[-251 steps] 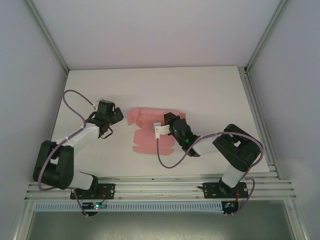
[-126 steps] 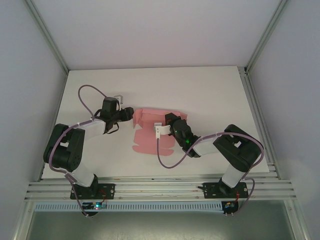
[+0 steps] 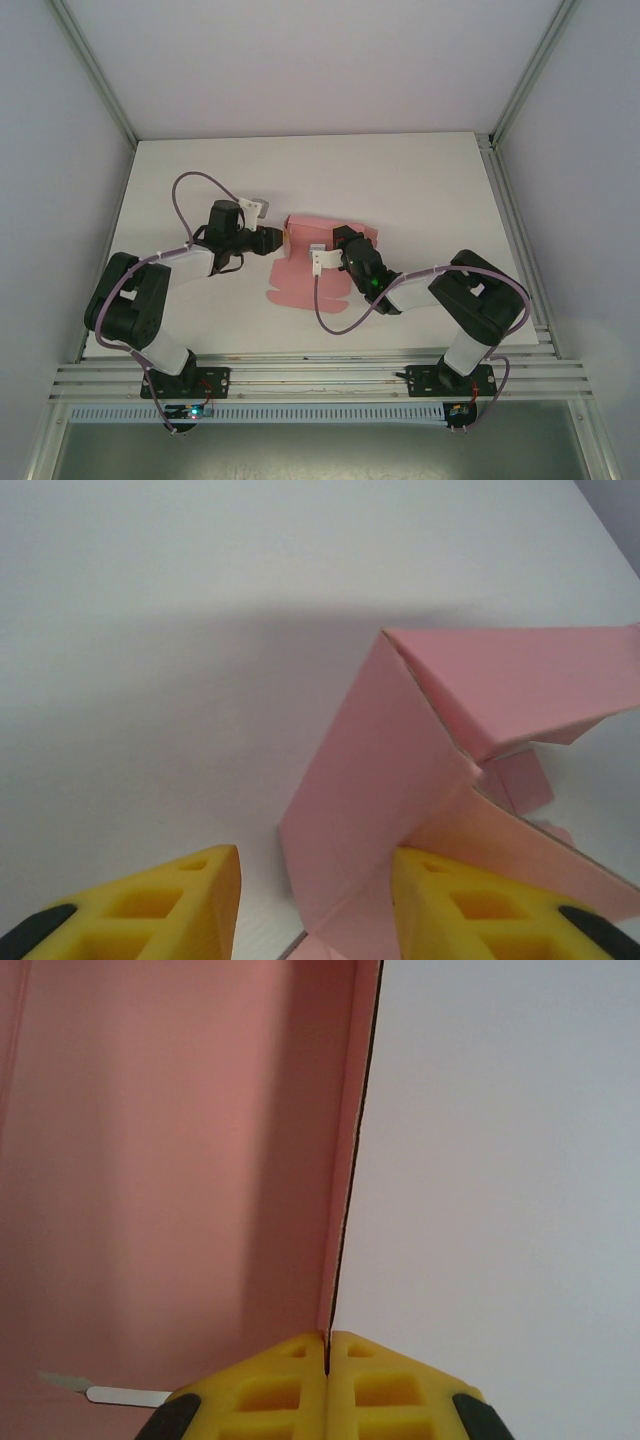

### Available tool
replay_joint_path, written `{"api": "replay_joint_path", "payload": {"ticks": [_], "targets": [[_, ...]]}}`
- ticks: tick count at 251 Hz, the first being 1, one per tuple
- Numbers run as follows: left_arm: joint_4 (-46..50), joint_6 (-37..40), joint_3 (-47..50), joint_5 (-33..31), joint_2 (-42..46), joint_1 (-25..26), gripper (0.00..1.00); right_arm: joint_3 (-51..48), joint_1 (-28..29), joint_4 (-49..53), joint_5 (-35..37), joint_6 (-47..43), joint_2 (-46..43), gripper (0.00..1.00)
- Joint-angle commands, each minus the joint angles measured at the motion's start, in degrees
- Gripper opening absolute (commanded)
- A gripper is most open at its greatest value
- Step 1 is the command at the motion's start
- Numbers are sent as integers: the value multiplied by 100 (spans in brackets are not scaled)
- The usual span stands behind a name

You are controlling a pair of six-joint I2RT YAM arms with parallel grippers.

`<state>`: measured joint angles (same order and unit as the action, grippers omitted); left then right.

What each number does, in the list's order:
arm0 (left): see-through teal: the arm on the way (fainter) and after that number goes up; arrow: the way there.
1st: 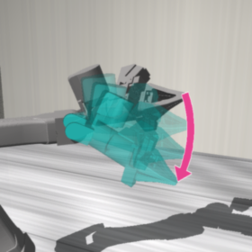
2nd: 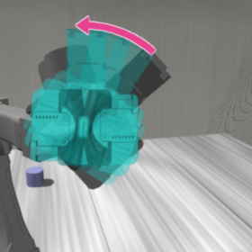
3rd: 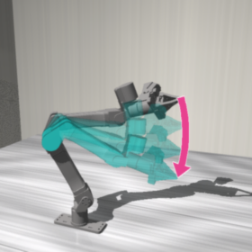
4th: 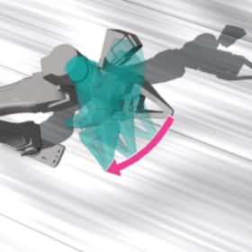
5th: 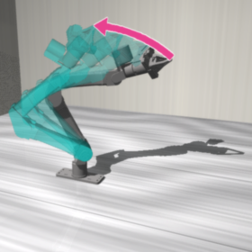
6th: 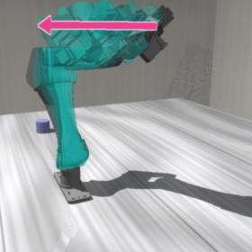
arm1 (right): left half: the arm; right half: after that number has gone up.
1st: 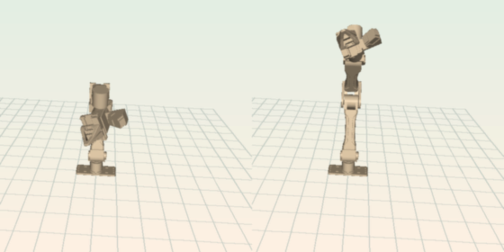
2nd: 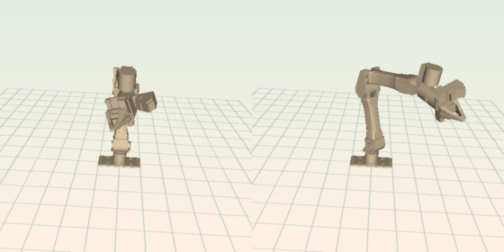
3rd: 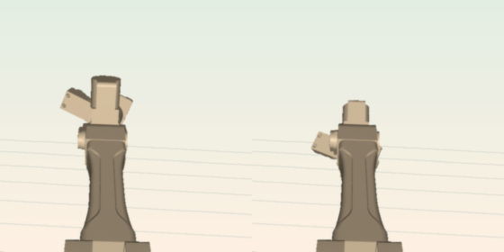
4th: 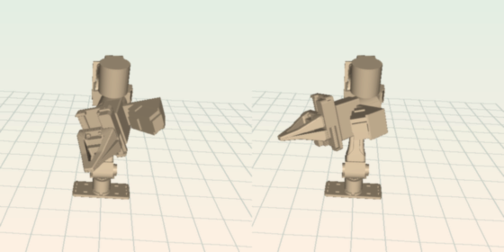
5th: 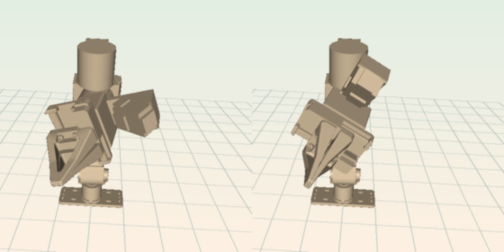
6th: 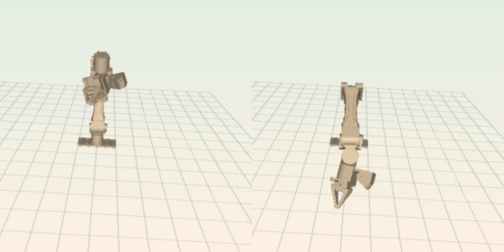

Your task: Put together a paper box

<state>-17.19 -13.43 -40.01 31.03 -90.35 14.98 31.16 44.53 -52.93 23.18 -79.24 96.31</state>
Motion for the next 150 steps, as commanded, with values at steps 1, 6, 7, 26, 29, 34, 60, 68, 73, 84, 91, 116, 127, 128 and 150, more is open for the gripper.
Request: {"api": "replay_joint_path", "payload": {"ticks": [1,6,7,26,29,34,60,68,73,84,91,116,127,128,150], "targets": [[-150,348,88,-67,178,92,45,35,88,507,62,132,-80,0],[-182,350,74,-53,152,99,44,43,91,516,35,152,-85,0],[-185,350,69,-57,150,100,44,46,91,518,27,158,-86,0],[-211,410,-67,-30,9,143,44,90,118,638,-3,190,-84,0],[-200,433,-105,-36,-18,156,45,92,124,649,-1,190,-81,0],[-162,473,-154,-56,-50,179,45,103,133,666,15,183,-70,0],[106,764,-361,-87,-244,318,45,110,178,652,81,121,-60,0],[105,767,-382,-157,-298,353,45,106,182,666,68,129,-73,0],[49,739,-376,-222,-331,389,45,101,194,678,56,137,-91,0],[-32,717,-361,-343,-390,407,46,93,200,701,32,163,-123,0],[-49,716,-358,-392,-417,425,45,93,213,712,29,172,-144,0],[123,793,-406,-855,-468,515,45,51,264,824,35,153,-225,0],[90,812,-345,-1141,-458,602,45,13,290,832,13,172,-274,0],[83,814,-343,-1164,-453,611,45,9,296,834,7,181,-277,0],[-147,930,-235,-1496,-489,782,45,-6,379,1073,-52,221,-380,0]]}}
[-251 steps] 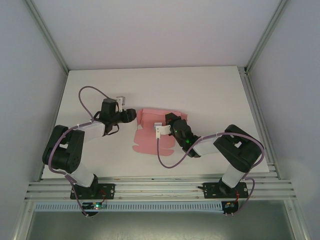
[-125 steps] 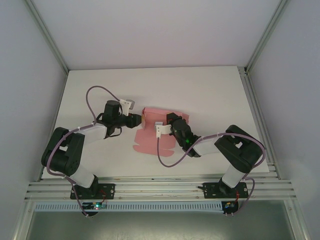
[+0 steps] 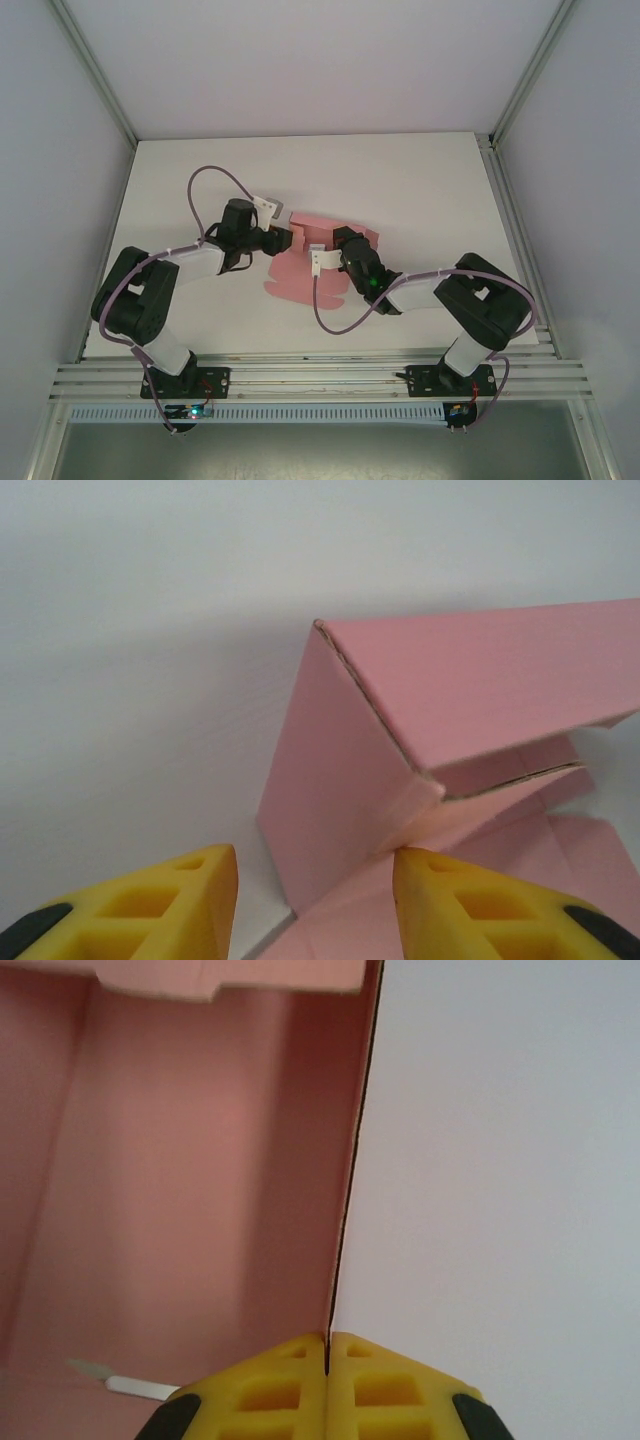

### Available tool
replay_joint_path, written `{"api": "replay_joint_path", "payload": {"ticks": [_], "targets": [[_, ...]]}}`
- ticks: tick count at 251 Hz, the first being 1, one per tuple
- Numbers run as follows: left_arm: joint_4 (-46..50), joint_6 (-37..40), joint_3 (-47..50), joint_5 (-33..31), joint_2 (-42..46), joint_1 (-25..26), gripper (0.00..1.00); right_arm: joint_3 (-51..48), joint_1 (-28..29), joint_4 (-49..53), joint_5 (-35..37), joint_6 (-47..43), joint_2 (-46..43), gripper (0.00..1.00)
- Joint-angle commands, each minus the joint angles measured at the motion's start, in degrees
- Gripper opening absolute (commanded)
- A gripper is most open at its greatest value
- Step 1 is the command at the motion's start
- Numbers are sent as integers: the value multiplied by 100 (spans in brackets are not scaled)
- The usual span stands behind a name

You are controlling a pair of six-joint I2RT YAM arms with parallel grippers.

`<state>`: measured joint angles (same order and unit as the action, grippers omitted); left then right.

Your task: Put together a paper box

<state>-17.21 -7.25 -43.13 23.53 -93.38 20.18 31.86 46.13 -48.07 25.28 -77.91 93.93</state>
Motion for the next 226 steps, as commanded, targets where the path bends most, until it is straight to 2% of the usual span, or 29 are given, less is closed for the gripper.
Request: {"api": "replay_joint_path", "payload": {"ticks": [1,46,102,121,153,178,226], "targets": [[-148,325,78,-750,-187,264,45,-75,229,602,-265,94,-140,0],[-278,494,-166,-1127,-498,460,44,35,369,859,-395,300,-135,0],[-705,340,-40,-1244,-577,463,35,119,306,1059,-215,359,-37,0],[-731,244,-2,-1459,-567,483,32,149,278,1183,-247,463,-75,0],[-806,-2,4,-2526,-597,599,13,188,282,1312,-162,494,-94,0],[-257,-505,-283,-3449,-717,645,12,182,283,1448,-110,585,-153,0],[186,-968,-532,-4327,-1047,801,8,149,342,1714,-68,828,-271,0]]}}
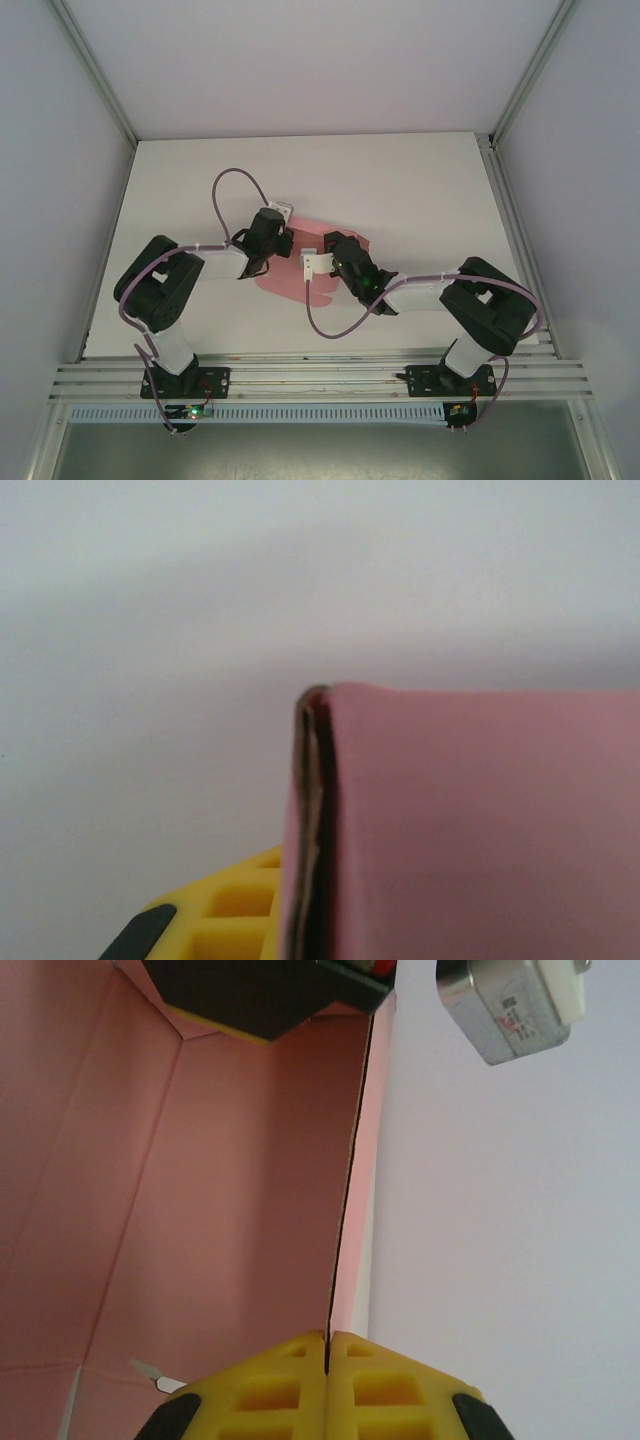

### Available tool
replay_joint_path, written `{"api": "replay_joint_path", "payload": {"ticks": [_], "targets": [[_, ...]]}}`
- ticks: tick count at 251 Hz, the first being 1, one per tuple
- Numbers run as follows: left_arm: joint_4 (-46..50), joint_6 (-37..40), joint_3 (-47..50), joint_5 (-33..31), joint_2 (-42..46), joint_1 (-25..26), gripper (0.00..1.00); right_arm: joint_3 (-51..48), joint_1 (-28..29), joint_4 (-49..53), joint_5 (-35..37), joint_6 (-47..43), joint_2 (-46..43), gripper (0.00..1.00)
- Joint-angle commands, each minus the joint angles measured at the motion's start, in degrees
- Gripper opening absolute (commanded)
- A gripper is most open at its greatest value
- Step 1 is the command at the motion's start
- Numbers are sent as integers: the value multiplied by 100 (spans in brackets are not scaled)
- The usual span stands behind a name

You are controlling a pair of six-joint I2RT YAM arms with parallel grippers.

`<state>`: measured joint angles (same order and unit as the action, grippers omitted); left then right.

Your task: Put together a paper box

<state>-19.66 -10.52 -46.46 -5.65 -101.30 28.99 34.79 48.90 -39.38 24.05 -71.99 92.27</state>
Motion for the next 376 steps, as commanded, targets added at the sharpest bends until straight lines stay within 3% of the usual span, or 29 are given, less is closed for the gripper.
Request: {"api": "replay_joint_path", "payload": {"ticks": [1,31,108,129,152,169,192,211,234,239,241,275,309,328,376], "targets": [[447,-646,-207,-1424,-262,-74,8,-146,66,848,55,241,-104,0],[742,-752,-339,-1839,-382,62,14,-132,98,888,97,343,-94,0],[1354,-1147,-457,-2969,-364,145,15,-105,115,905,214,427,-68,0],[1166,-1084,-393,-2728,-363,164,15,-76,111,914,172,511,-37,0],[1015,-864,-404,-2201,-365,176,7,28,101,790,206,709,65,0],[645,-402,-297,-1823,-344,278,0,220,34,715,405,929,169,14],[75,118,-40,-1351,-207,418,0,494,-114,554,536,1131,221,19],[-100,138,92,-1228,-23,434,0,606,-230,367,530,1159,117,34],[-152,187,145,-1237,154,435,0,664,-267,710,198,1060,-213,77],[-183,199,155,-1231,183,439,0,682,-255,820,164,1066,-301,95],[-197,197,159,-1240,199,440,0,690,-255,866,157,1071,-340,97],[-161,69,16,-1387,384,435,0,638,-142,1859,-339,1394,-1164,98],[338,67,-451,-1692,530,441,0,483,-57,3241,-1980,2075,-2334,98],[458,41,-556,-1738,692,429,0,357,-60,3335,-2542,2580,-2894,98],[385,-272,-242,-1324,1282,428,0,194,-322,2503,-1854,3584,-3766,98]]}}
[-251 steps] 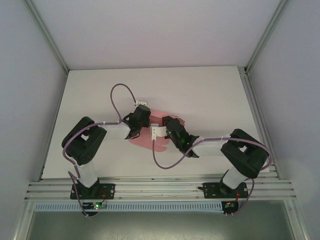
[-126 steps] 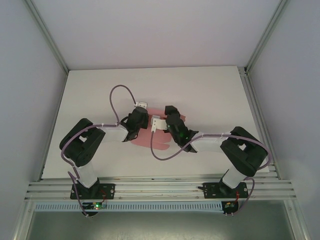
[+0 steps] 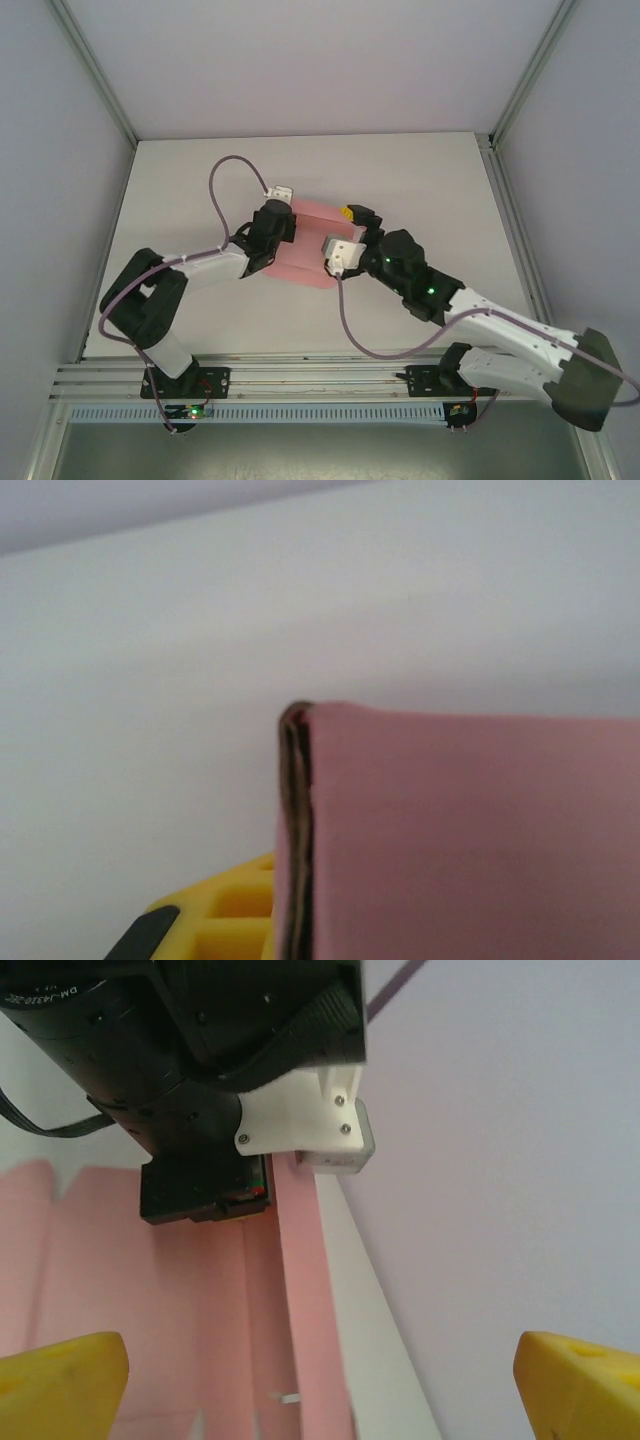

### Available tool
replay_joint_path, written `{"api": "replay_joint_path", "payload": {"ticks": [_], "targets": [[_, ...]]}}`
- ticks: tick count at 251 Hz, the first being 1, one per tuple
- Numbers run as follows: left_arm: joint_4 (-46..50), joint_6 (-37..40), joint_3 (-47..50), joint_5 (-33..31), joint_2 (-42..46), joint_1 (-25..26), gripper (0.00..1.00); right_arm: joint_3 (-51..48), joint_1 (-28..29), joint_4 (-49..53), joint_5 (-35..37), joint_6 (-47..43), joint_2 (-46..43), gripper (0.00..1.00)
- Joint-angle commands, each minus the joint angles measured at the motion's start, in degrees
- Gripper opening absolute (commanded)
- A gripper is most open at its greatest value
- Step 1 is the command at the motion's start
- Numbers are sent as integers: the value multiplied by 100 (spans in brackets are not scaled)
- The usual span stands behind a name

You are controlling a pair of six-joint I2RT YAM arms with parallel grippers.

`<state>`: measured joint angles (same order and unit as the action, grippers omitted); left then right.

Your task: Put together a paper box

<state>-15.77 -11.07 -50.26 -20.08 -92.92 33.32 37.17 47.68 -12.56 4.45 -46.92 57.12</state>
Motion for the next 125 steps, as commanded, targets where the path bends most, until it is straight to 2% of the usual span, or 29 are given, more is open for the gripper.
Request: {"api": "replay_joint_path", "payload": {"ticks": [1,25,36,61,90,125], "targets": [[-18,-214,156,140,457,-7,0,-31,-212,-174,138,1113,-257,98],[-265,-312,516,394,757,-2,0,360,-552,82,805,2026,-248,98],[-251,-334,616,411,863,-2,0,515,-747,280,892,2354,-214,98],[-99,-326,682,452,1011,-2,0,617,-1180,590,326,2691,-184,98],[-5,-288,675,496,1039,-4,0,574,-1390,597,-245,2943,-160,98],[60,-377,648,465,1128,-7,0,677,-1523,837,-244,3020,124,98]]}}
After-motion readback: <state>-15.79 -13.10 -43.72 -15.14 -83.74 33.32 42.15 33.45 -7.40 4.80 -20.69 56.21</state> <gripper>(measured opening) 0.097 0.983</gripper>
